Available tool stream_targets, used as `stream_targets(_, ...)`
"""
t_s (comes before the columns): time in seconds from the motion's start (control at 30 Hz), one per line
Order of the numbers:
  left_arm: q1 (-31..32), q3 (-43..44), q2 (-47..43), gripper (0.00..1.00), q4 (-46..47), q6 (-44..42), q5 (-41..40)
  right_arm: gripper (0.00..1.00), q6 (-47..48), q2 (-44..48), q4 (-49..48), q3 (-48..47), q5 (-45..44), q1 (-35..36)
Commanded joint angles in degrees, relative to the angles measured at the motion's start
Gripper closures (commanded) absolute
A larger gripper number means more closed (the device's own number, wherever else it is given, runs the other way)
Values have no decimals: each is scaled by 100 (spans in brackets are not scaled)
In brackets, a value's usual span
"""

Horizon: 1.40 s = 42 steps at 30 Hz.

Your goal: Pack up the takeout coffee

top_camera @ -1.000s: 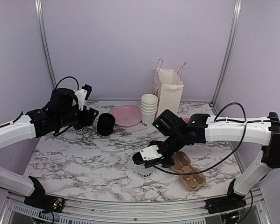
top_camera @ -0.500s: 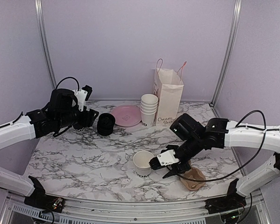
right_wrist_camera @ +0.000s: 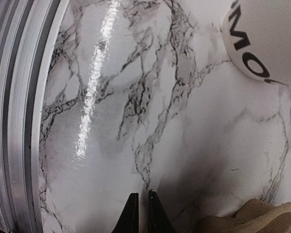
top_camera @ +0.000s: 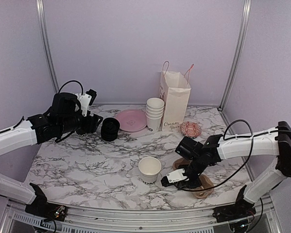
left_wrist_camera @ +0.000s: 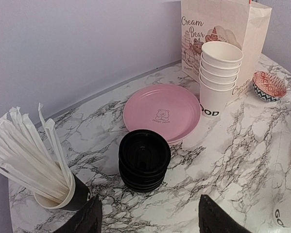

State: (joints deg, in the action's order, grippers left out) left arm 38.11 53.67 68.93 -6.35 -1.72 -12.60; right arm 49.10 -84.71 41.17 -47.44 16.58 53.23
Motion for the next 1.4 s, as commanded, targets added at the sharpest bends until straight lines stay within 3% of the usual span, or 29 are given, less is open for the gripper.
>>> stream_targets(0.0,4,-109,-112,32,7,-65,138,93,43,-30,-267,38,-486,-633)
stream_targets(0.5,4,254,182,33,-196,296,72,94,802,-353,-501,-148,-993,-3096)
stream_targets(0.57,3,535,418,35,-464,378,50,90,786,-246,-283,-226,-698,-3134)
stream_targets(0.73,8,1944,1604,50,-1752,434,131,61,633,259,303,-544,1680,-3092)
stream_targets(0.8,12,2480,2078,52,-2206,439,97,58,453,371,42,-512,2148,-3054)
stream_targets(0.97,12,3715,3286,56,-3119,706,-576,59,-136,444,-1230,-114,2185,-3034)
stream_targets(1.13,61,4634,4099,62,-3671,565,-643,62,-179,411,-1432,-52,2036,-3000)
stream_targets(1.37,346,4861,4656,49,-3734,225,-370,63,-305,455,-1533,-75,1686,-2669)
